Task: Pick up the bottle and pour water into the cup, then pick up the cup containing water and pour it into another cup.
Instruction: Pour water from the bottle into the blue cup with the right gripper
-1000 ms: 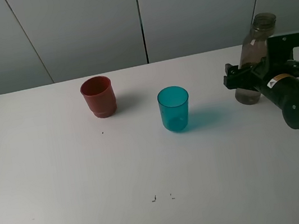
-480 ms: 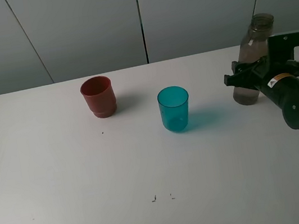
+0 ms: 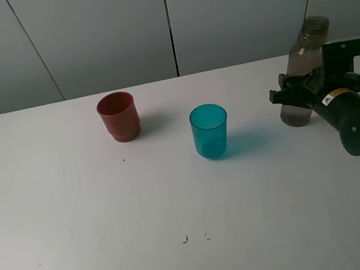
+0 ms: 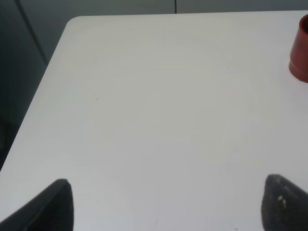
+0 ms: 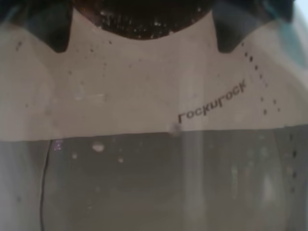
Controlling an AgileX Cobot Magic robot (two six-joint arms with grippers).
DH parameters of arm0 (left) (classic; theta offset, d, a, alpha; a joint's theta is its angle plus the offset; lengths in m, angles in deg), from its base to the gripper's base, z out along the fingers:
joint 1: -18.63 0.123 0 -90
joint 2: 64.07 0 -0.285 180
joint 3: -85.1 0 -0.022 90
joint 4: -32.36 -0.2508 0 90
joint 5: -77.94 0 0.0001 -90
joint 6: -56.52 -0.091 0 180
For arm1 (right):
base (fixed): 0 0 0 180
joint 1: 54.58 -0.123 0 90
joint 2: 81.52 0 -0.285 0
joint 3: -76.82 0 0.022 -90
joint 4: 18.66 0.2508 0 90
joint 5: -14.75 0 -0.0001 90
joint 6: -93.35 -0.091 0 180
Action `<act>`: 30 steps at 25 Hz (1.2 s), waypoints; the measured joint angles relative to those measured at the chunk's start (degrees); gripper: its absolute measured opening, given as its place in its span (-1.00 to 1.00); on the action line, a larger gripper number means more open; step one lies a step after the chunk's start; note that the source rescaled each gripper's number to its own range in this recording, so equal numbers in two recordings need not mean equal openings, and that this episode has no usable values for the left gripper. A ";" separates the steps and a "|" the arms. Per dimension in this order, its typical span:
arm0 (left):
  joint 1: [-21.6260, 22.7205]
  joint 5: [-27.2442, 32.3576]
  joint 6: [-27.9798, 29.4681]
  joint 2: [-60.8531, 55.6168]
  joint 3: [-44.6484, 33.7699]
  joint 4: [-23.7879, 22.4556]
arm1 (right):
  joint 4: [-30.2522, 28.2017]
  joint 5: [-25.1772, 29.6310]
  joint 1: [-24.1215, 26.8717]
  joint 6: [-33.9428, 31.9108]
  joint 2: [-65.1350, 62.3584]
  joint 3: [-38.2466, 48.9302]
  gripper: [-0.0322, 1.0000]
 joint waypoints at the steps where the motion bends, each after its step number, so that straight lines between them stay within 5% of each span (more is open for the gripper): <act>1: 0.00 0.00 0.00 0.00 0.00 0.00 | 0.00 0.00 0.00 0.00 0.00 0.00 -0.93; 11: 0.00 0.00 0.00 0.00 0.00 0.00 | -4.31 1.96 0.00 -0.23 -9.32 0.10 -0.93; 21: 0.00 0.00 0.00 0.00 0.00 0.00 | -14.49 7.96 0.00 7.05 -16.29 -1.07 -0.93; 30: 0.00 0.00 0.00 0.00 0.00 0.00 | -21.68 30.33 0.00 7.52 -16.34 -12.58 -0.93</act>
